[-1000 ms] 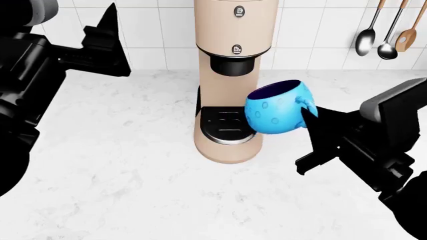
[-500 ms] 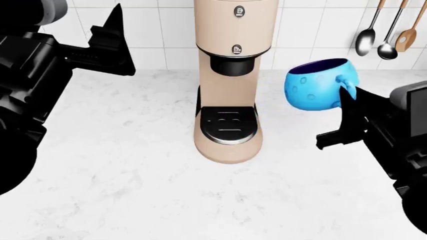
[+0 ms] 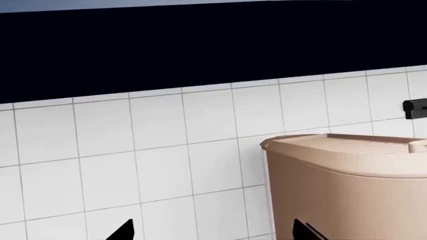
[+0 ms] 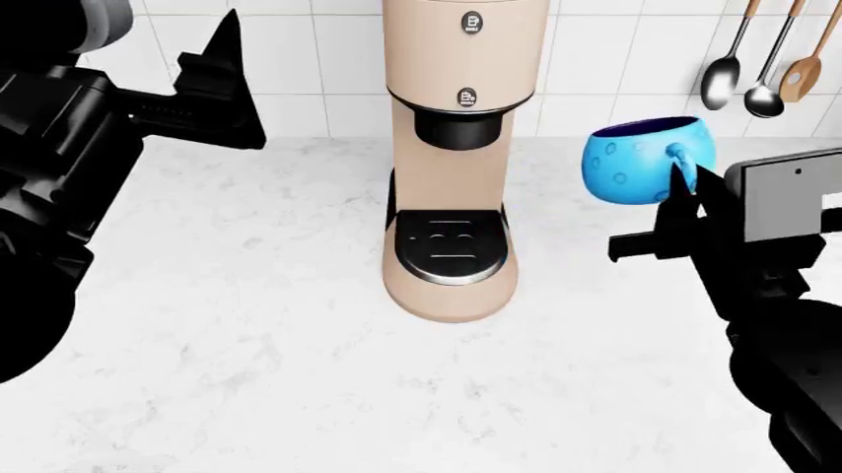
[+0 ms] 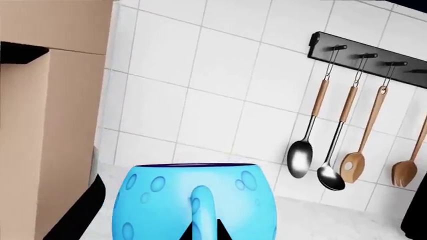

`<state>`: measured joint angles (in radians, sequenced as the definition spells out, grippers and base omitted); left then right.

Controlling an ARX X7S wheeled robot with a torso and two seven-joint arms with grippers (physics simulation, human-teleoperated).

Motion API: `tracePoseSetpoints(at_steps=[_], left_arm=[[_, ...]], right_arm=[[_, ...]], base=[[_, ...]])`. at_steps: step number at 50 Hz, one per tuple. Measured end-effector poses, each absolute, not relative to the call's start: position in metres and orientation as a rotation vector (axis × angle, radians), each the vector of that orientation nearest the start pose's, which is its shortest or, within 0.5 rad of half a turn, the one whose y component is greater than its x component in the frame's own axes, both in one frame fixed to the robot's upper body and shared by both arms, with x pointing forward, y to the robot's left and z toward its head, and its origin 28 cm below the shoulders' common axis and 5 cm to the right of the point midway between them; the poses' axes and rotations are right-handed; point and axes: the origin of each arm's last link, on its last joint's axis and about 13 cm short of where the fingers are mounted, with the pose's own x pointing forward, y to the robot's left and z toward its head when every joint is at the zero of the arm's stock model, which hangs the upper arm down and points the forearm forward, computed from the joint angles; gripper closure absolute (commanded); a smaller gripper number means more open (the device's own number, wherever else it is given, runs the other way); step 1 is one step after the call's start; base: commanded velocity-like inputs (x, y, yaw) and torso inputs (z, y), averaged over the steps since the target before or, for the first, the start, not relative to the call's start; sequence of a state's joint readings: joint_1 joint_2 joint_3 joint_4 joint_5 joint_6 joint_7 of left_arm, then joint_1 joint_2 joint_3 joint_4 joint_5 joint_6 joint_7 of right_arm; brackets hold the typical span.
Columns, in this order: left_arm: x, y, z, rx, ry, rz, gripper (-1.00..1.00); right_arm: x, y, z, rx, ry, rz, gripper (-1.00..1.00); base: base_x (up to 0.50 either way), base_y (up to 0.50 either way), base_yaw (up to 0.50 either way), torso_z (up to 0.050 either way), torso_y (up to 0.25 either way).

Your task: Pick the mug from under the coffee machine dispenser and place it on the counter.

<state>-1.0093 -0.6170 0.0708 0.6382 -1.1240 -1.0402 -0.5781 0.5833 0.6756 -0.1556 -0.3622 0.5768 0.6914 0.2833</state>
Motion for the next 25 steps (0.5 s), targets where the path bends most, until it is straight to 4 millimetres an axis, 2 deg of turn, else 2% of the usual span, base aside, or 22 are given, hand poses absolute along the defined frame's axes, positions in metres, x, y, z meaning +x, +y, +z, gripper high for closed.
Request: tracePoseSetpoints(at_steps=[25], left_arm=[[0.236,0.243,0.308,0.094,-0.356,-0.15,-1.0]], right_arm=[[0.301,-0.182,0.159,-0.207,-0.072,-0.051,1.0]], base=[[0.0,0.0,0.0,0.0,0.0]])
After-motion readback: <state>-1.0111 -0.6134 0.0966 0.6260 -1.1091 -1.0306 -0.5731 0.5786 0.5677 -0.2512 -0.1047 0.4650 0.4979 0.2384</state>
